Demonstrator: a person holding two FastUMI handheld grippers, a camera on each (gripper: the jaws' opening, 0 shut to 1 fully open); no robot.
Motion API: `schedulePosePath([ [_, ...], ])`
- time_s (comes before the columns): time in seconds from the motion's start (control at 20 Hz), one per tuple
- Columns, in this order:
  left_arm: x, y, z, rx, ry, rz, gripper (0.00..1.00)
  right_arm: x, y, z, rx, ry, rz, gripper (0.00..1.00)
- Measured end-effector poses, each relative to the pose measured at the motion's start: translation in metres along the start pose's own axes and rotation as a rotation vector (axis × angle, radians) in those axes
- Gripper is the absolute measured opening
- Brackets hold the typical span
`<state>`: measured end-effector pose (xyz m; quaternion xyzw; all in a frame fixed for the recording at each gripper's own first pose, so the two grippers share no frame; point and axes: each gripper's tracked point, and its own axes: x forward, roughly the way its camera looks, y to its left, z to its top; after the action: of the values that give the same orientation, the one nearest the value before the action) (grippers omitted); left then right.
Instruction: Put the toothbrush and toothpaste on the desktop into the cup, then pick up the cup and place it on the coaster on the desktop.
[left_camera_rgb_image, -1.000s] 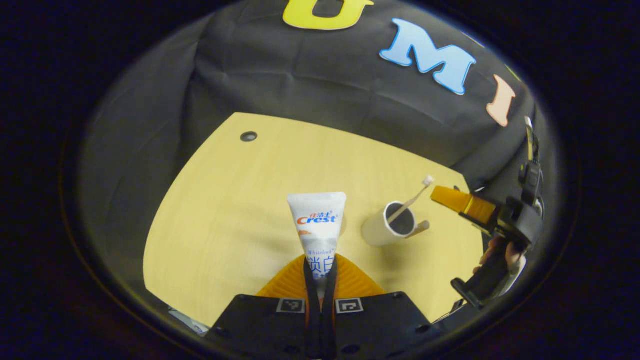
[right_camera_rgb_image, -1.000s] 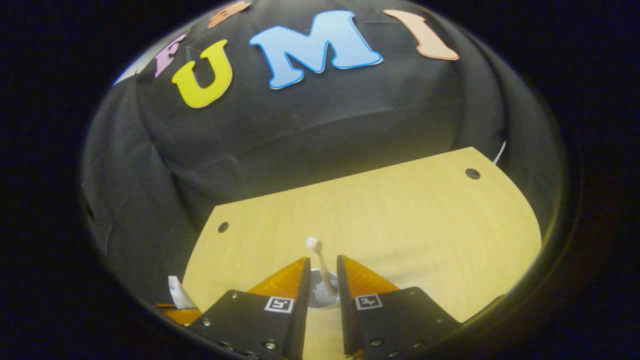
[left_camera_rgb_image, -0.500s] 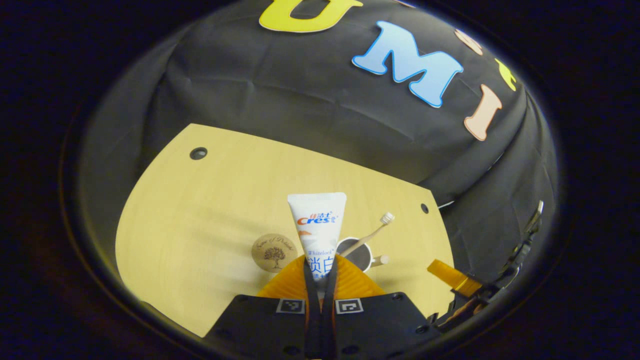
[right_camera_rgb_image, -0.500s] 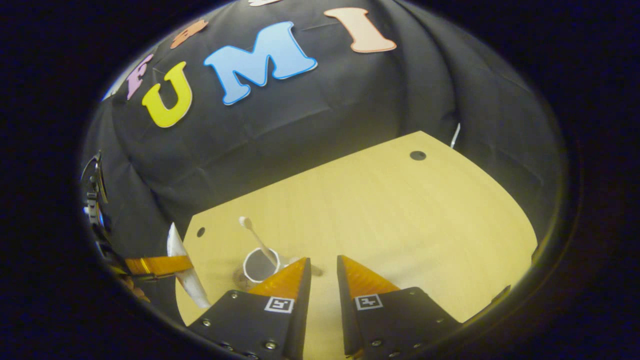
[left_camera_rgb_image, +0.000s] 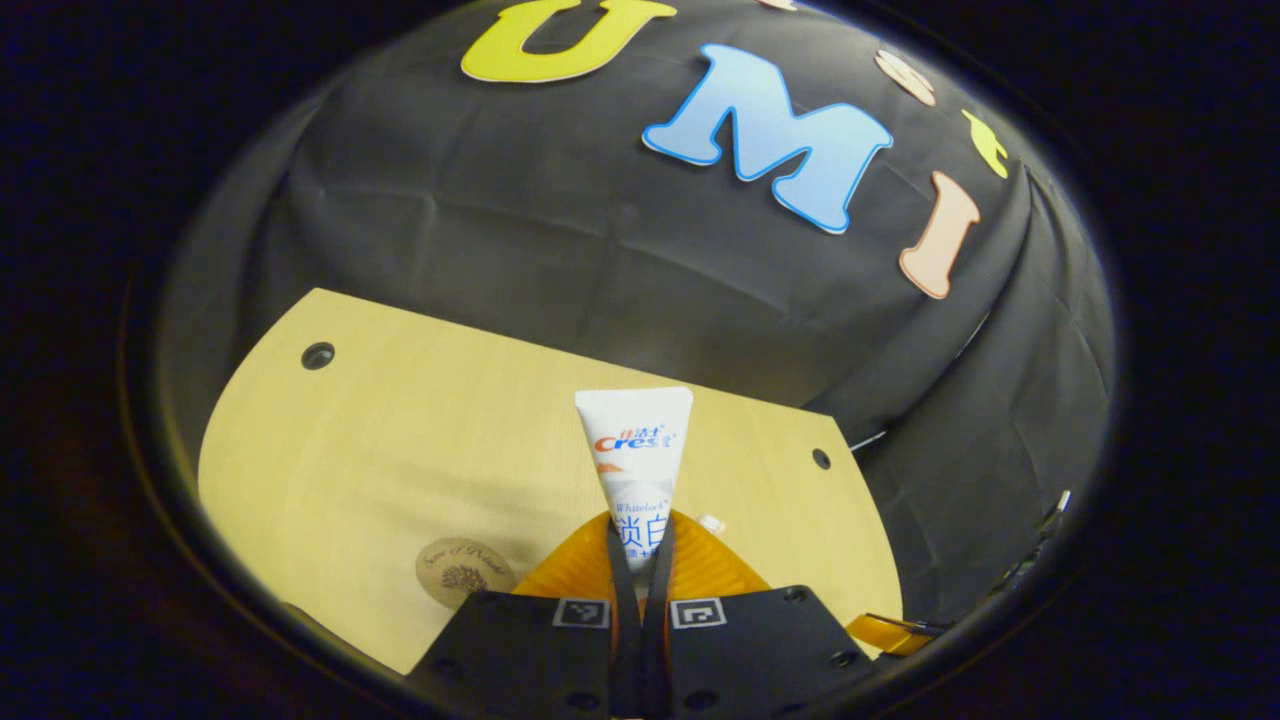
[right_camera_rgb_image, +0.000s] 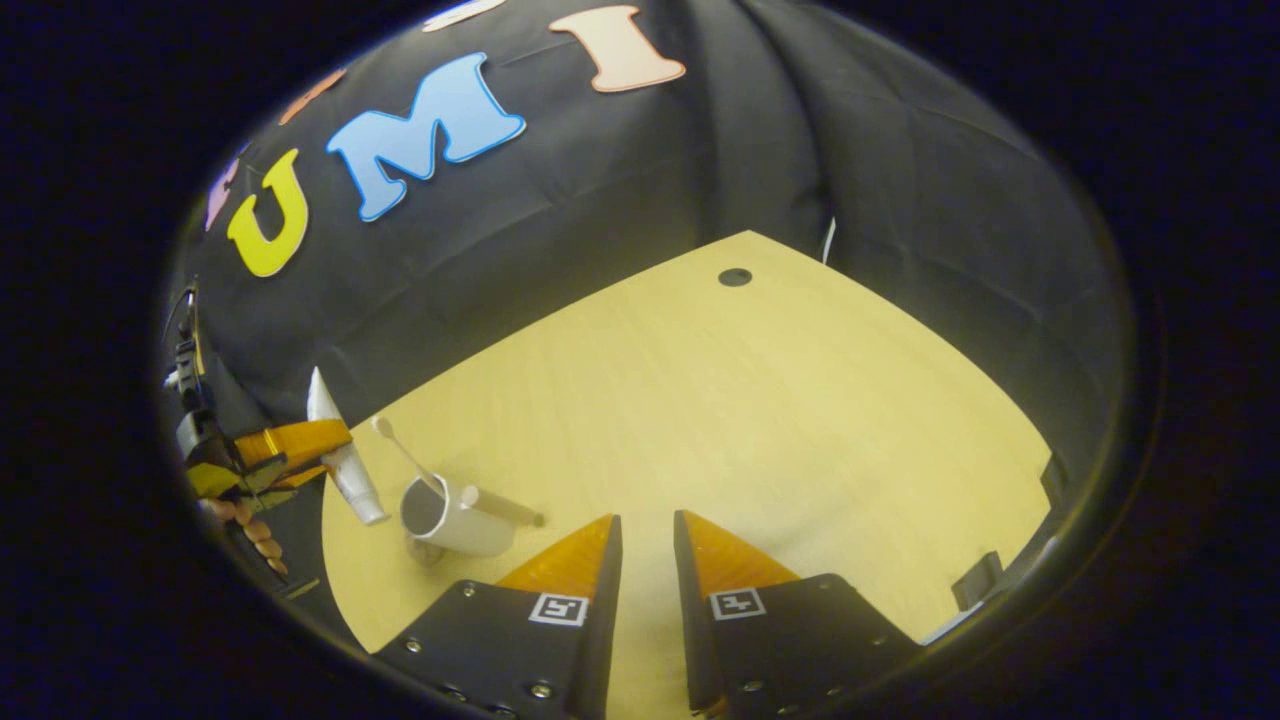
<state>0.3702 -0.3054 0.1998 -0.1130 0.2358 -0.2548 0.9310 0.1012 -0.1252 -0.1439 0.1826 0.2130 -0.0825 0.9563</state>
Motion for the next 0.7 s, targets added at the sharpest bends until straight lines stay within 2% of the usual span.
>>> schedulePosePath([
  [0.2, 0.025, 0.006, -0.002, -0.033, -0.029, 0.040, 0.08, -0.005, -0.019, 0.001, 0.011, 0.002, -0.025, 0.29],
  [0.3, 0.032, 0.009, -0.009, 0.003, -0.029, 0.073, 0.08, -0.006, -0.025, 0.002, 0.013, 0.004, -0.034, 0.30],
  [0.5, 0.042, 0.005, -0.022, 0.053, -0.035, 0.085, 0.08, -0.007, -0.033, 0.005, 0.022, 0.006, -0.045, 0.29],
  [0.6, 0.051, 0.008, -0.031, 0.071, -0.018, 0.123, 0.09, -0.006, -0.034, 0.010, 0.024, 0.001, -0.047, 0.29],
  [0.7, 0.052, 0.009, -0.043, 0.081, 0.007, 0.124, 0.14, -0.005, -0.034, 0.015, 0.025, -0.003, -0.045, 0.29],
])
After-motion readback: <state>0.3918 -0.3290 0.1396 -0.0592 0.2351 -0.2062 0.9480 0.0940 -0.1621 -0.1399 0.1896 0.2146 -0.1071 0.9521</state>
